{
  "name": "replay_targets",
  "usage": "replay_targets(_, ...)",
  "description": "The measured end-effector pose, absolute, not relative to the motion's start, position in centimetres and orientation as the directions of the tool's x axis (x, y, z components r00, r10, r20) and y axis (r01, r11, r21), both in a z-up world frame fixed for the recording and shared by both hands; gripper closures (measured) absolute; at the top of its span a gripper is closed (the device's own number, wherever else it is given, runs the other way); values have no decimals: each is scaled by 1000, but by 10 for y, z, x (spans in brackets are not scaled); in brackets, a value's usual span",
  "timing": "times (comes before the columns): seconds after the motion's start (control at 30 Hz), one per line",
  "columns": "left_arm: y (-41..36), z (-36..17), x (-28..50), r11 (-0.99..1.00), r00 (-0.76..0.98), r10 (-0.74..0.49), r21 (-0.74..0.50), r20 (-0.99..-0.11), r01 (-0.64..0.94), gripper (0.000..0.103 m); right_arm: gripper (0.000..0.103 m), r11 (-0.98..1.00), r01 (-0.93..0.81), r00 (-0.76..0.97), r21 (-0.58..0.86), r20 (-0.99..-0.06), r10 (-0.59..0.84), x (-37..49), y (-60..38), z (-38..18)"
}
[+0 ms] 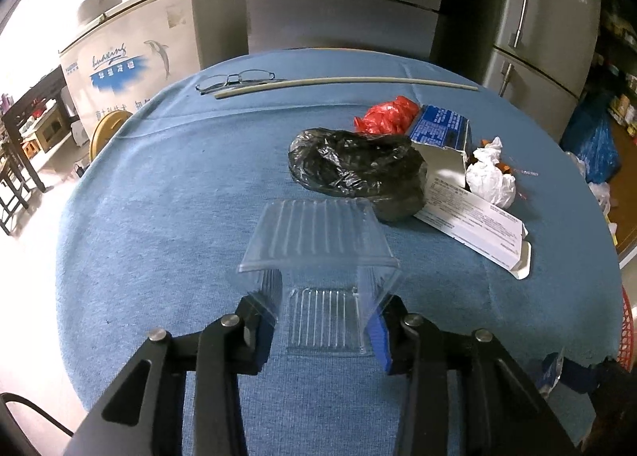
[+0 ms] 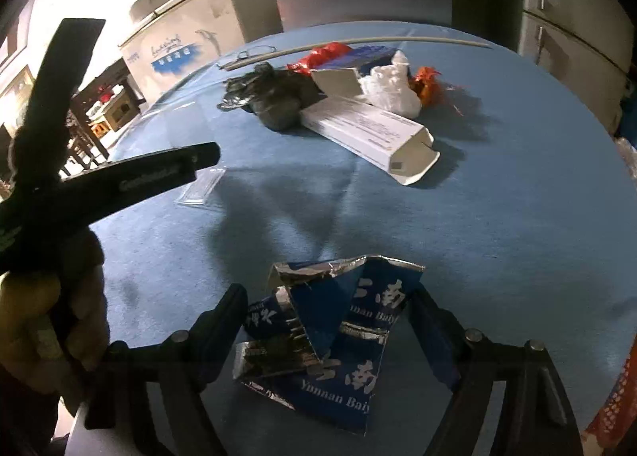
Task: Collect trash
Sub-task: 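Lift the clear container with the left tool while the right tool holds the blue carton, then carry both items to the red basket and open both tools to drop them in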
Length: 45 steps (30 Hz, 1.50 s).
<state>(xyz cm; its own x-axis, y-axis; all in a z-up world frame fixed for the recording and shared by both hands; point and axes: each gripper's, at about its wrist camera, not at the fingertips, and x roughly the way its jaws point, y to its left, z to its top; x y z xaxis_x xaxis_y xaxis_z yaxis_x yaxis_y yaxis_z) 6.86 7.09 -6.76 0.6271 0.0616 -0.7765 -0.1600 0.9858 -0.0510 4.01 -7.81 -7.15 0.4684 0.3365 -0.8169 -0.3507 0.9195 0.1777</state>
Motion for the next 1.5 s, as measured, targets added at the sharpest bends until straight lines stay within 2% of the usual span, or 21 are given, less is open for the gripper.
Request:
replay_targets(0.5, 45, -18, 56, 995, 703, 34, -45, -710, -94, 62, 20, 945, -205, 617, 255, -716, 327, 37, -140, -22)
replay_targets(0.9, 0, 12, 45, 997, 734, -72, -66, -676, 37, 62, 20, 947, -111, 693, 302, -659, 292, 28, -194, -2)
replay_targets(1.5, -96, 26, 51, 965, 712, -213, -28, -669, 263, 62, 20, 932, 127, 767, 339, -629, 125, 10, -297, 3)
